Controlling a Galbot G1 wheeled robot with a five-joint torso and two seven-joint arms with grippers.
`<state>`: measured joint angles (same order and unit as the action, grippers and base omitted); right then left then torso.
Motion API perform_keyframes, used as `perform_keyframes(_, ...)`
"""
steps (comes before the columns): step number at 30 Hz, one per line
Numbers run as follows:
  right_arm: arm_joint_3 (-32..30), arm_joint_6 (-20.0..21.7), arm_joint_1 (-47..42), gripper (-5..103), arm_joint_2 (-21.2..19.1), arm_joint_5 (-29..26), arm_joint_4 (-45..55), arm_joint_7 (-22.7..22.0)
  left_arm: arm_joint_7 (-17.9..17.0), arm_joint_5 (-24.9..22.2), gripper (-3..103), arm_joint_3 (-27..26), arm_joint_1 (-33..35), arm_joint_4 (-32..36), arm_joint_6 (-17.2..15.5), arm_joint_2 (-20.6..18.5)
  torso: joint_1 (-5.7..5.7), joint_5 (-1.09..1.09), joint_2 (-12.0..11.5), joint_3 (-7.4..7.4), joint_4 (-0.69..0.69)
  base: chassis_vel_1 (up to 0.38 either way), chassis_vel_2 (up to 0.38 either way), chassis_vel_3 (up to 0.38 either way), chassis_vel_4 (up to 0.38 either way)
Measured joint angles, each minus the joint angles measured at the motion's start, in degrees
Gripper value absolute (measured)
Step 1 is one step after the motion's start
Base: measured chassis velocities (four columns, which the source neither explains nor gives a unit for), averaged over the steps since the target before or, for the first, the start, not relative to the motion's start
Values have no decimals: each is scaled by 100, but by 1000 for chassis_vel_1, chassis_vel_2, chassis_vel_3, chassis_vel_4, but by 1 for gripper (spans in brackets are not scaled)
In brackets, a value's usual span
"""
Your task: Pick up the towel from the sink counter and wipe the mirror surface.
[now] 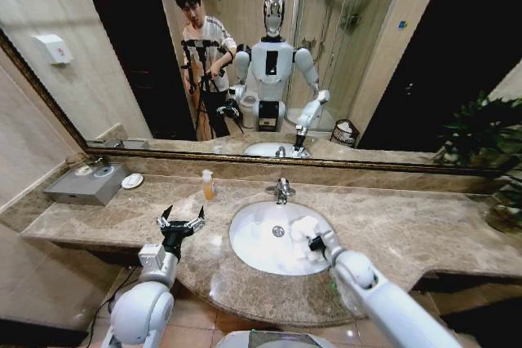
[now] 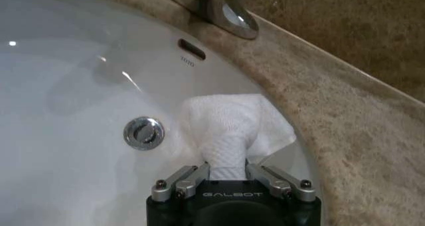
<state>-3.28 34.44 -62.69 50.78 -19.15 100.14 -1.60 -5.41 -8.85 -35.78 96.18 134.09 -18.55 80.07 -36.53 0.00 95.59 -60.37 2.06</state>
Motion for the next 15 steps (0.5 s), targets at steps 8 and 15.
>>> perform_keyframes(8,736,399,-1,10,-494,-467,343,15,0,0,100,0,0,0,0,0,1,0,0,0,0,0,0,0,0)
perform_keyframes(15,787,386,333,10,-399,-592,101,-86,0,0,100,0,0,0,0,0,1,1,0,0,0,0,0,0,0)
